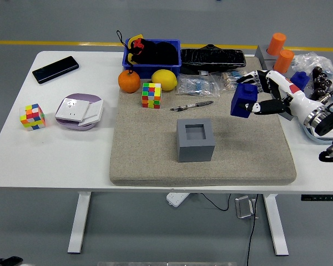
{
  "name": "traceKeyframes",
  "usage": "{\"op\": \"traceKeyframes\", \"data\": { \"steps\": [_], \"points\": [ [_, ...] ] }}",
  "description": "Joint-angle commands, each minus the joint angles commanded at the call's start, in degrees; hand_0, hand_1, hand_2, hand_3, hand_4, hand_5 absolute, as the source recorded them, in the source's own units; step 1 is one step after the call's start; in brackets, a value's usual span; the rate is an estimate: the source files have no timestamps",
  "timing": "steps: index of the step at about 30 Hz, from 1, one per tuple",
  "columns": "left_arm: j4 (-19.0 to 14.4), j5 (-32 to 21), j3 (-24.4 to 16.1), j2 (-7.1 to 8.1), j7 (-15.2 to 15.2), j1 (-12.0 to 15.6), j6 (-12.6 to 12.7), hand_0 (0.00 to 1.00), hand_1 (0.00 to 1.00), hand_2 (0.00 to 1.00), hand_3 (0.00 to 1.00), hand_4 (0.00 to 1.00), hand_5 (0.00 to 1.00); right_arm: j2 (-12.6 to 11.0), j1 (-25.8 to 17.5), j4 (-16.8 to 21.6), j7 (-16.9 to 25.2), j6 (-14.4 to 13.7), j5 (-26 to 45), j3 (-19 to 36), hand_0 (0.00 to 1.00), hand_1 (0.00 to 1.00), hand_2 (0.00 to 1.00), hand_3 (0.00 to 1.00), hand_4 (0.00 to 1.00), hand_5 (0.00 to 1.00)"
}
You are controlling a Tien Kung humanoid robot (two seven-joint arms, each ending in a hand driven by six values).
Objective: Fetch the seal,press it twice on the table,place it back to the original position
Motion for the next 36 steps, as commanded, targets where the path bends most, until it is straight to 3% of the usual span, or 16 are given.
{"op": "traceKeyframes", "data": {
  "steps": [10, 20, 28, 36],
  "points": [
    [-0.02, -0.67, 0.5, -0.12, -0.33, -0.13, -0.11, 0.721, 0.692, 0.681, 0.749, 0.684, 0.262, 0.32, -3.12, -4.48, 1.5, -1.84, 1.91, -2.27, 0.513, 0.374, 0.399, 0.43, 0.708, 0.002],
    [-0.03, -0.17, 0.17, -0.03, -0.31, -0.02, -0.23, 0.723, 0.692, 0.681, 0.749, 0.684, 0.261, 1.09, -3.62, -9.47, 2.09, -2.29, 1.95, -4.39, 0.507, 0.372, 0.397, 0.431, 0.71, 0.002],
    [-0.02, 0.14, -0.02, -0.01, -0.27, 0.1, -0.35, 0.722, 0.691, 0.681, 0.749, 0.685, 0.26, 1.43, -3.84, -10.47, 2.2, -2.13, 1.95, -5.36, 0.509, 0.372, 0.396, 0.43, 0.708, 0.002],
    [-0.03, 0.35, -0.11, 0.0, -0.23, 0.03, -0.43, 0.722, 0.692, 0.681, 0.749, 0.686, 0.259, 1.2, -3.63, -9.05, 2.33, -2.11, 2.14, -5.01, 0.508, 0.372, 0.395, 0.43, 0.708, 0.002]
  ]
}}
